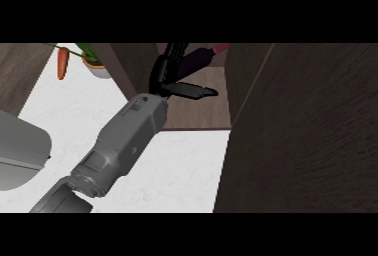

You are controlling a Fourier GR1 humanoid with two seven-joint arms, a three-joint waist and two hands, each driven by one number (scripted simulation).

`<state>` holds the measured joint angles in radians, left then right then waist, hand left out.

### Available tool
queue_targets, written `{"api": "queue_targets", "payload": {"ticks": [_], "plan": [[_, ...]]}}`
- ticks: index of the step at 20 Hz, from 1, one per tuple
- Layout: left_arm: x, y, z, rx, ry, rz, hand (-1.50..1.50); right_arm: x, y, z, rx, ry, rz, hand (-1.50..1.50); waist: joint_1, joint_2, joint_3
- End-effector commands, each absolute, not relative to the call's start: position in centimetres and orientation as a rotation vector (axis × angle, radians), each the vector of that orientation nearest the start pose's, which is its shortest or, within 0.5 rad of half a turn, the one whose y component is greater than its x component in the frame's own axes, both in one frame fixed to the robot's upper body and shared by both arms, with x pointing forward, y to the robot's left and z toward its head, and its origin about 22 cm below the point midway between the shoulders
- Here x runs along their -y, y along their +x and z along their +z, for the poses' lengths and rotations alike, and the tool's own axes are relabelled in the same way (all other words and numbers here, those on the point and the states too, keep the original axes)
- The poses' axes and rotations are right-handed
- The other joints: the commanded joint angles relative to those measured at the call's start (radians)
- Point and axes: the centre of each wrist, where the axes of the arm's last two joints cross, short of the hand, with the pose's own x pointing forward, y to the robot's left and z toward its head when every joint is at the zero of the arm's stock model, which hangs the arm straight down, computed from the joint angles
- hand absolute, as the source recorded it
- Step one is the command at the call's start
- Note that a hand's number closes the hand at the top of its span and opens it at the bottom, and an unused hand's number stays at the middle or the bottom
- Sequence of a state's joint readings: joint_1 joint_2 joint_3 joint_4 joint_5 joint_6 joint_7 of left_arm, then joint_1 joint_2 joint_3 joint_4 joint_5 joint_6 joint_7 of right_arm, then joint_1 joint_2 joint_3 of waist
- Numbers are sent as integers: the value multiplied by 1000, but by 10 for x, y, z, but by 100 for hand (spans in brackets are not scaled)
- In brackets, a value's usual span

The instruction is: Pick up the wine, place it into the cabinet and close the cabinet

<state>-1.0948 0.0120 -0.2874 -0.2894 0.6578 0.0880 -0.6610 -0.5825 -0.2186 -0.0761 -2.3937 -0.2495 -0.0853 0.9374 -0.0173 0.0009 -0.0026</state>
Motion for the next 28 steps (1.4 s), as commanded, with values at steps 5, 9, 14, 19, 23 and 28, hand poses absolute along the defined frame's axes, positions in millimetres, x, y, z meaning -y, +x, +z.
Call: {"api": "queue_targets", "payload": {"ticks": [5, 9, 14, 19, 23, 28], "plan": [[-53, 404, 64, 1875, -408, -117, -150, 207, 156, 285, 1962, 220, 246, -150, 33, -20, 2], [-45, 382, 76, 1894, -438, -145, -150, 211, 154, 279, 1981, 214, 253, -150, 42, -20, 3], [-22, 323, 72, 1824, -487, -85, -150, 203, 168, 294, 1982, 225, 271, -150, 31, -17, 2], [-18, 273, 73, 1847, -502, -9, -150, 202, 167, 288, 1987, 219, 288, -150, 31, -12, 3], [-28, 250, 87, 1849, -499, 75, -150, 203, 161, 283, 1977, 216, 261, -150, 31, -11, 3], [-36, 205, 86, 1818, -523, 135, 150, 208, 172, 289, 1971, 203, 269, -150, 26, -7, 3]]}}
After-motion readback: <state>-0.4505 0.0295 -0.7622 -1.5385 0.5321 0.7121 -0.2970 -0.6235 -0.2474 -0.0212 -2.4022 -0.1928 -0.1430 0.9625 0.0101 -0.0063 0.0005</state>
